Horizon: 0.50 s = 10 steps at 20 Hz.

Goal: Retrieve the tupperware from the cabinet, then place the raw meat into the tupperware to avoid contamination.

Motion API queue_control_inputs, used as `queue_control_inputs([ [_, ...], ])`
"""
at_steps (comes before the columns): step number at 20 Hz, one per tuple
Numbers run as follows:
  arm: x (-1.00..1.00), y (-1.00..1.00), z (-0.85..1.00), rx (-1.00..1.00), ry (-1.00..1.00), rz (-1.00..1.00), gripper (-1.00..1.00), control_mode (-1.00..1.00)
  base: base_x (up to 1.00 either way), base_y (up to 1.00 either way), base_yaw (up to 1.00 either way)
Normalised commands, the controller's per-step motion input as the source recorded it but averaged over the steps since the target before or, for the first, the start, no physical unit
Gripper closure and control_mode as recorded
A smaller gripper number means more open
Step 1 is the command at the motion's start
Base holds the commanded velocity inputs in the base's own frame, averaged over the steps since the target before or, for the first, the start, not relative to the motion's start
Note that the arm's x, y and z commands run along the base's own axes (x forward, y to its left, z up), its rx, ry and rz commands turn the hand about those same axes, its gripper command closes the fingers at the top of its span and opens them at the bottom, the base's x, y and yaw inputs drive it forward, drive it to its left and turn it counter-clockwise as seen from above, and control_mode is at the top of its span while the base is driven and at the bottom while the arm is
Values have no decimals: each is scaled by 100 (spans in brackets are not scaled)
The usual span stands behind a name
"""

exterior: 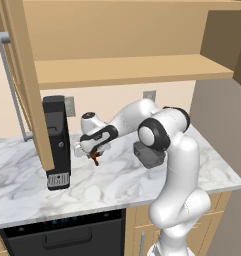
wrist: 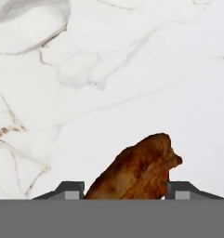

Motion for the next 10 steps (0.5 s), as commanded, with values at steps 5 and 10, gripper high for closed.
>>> queue_control_inputs([
  [5,-9,-18,30,-7,-9,-8,100,-100,0,0,0],
  [10,-18,-24,35,-8,-5,-6,100,-100,0,0,0],
])
